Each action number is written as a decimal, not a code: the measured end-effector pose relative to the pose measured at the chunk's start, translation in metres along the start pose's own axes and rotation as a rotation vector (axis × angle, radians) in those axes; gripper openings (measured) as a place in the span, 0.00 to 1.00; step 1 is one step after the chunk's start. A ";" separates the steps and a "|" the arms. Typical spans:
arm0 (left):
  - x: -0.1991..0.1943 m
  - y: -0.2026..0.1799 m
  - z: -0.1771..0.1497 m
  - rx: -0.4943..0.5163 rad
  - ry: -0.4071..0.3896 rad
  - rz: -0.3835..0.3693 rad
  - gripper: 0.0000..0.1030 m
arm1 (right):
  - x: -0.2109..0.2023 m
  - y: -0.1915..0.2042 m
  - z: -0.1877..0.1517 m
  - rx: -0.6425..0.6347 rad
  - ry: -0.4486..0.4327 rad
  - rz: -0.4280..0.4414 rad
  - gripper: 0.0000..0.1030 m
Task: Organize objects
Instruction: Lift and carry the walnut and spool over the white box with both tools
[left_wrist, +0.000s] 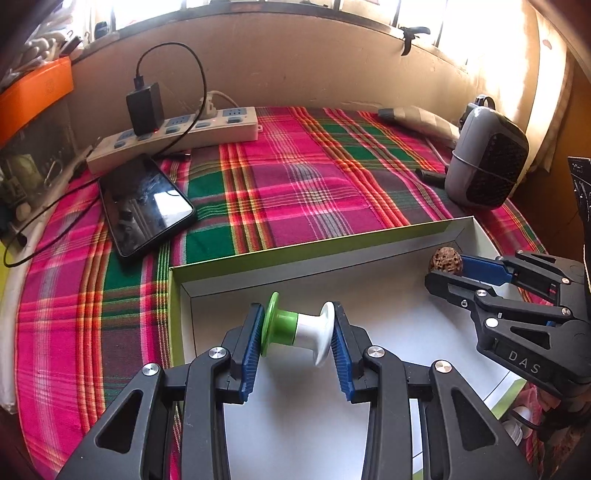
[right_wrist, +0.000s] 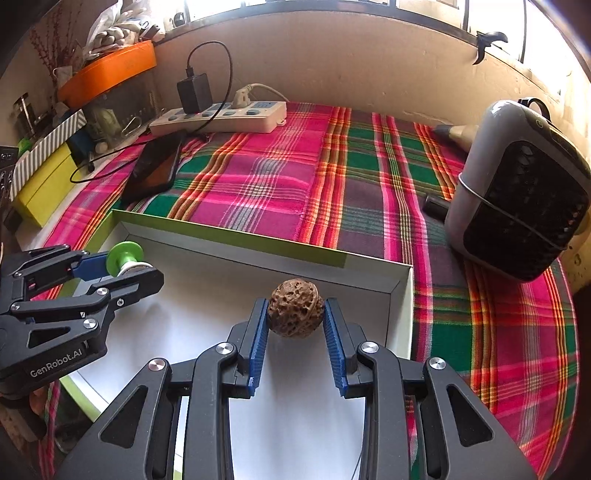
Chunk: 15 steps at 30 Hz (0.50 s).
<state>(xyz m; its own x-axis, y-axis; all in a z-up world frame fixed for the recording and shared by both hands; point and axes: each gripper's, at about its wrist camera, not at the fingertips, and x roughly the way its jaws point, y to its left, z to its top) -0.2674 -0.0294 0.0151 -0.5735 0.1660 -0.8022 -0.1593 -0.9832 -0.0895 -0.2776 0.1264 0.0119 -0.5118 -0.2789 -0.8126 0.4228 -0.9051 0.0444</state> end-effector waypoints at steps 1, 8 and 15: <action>0.001 0.000 0.000 0.000 0.000 0.000 0.32 | 0.001 -0.001 0.000 0.004 0.003 0.001 0.30; 0.001 -0.002 -0.001 0.012 -0.002 0.008 0.32 | 0.004 0.000 -0.001 0.005 0.004 -0.001 0.30; 0.000 -0.002 0.000 0.003 -0.002 0.004 0.32 | 0.004 -0.002 -0.002 0.017 -0.007 0.005 0.30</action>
<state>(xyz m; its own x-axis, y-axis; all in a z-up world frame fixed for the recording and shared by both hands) -0.2666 -0.0277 0.0151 -0.5757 0.1626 -0.8014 -0.1593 -0.9836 -0.0851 -0.2790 0.1274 0.0073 -0.5148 -0.2853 -0.8084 0.4121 -0.9093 0.0584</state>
